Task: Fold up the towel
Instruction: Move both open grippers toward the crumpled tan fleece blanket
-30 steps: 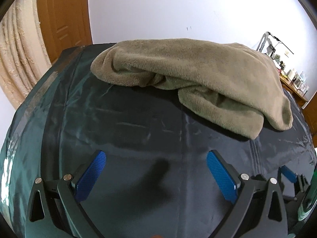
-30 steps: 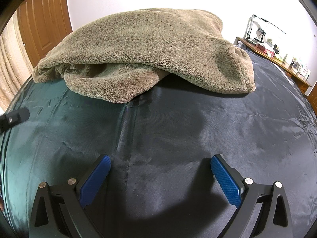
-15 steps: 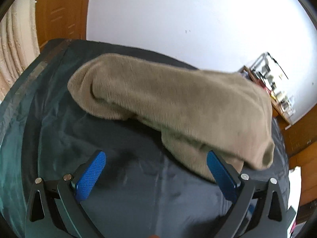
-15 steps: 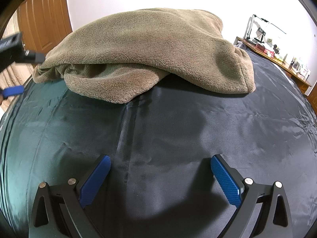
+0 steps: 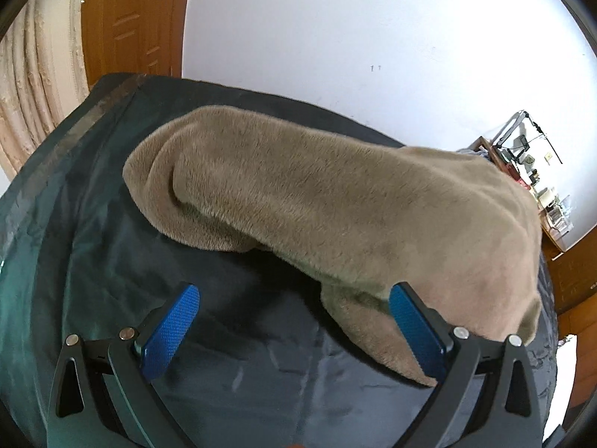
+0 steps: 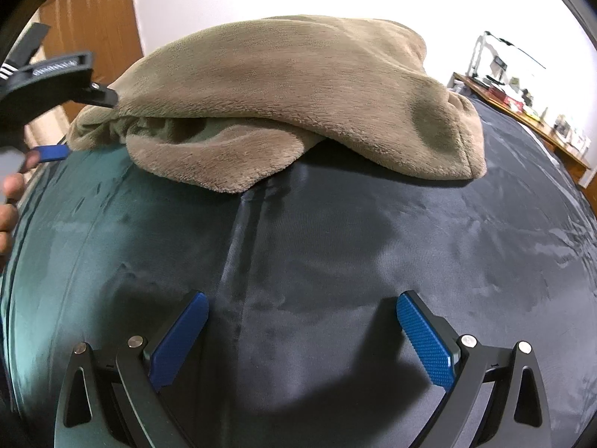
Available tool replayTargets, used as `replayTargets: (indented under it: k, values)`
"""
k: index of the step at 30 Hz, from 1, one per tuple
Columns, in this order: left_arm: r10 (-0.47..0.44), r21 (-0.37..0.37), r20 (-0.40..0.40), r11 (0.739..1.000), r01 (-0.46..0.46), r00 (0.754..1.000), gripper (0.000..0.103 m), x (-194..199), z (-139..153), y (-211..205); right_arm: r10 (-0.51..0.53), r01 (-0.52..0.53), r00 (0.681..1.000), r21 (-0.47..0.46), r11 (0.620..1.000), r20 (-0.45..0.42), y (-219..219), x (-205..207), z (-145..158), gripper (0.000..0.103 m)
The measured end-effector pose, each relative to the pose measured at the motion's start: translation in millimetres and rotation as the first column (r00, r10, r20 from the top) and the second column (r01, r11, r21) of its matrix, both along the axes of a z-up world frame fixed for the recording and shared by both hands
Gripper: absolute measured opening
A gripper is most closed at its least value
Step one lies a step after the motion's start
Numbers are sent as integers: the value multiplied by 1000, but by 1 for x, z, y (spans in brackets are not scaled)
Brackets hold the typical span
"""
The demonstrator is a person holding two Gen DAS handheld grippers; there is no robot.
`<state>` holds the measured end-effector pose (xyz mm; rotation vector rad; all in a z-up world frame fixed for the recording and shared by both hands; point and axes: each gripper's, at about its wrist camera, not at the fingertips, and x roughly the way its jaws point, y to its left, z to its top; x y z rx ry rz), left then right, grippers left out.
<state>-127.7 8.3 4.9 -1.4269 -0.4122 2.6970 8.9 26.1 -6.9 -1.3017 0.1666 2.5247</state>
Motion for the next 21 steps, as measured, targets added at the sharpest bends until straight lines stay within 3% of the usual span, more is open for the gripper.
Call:
replayTargets:
  k: [2,8,15,21]
  values:
    - [12,-10,-6,1000,-12,1000,102,-1,-4,-1,37,-37,999,0,999,0,1,2,0,103]
    - [55,-137,-47,989,-61,997,102,-2,-10,5,105,-105,995,1,995,1,4,6,0,103]
    - [45,-142,-71,988,-55,996,102,0,-27,-9,112,-112,994,2,994,2,2,7,1,103]
    - [42,-157,-27,986,-46,999,102,-13,-39,-1,120,-120,993,3,993,1,1,8,0,103]
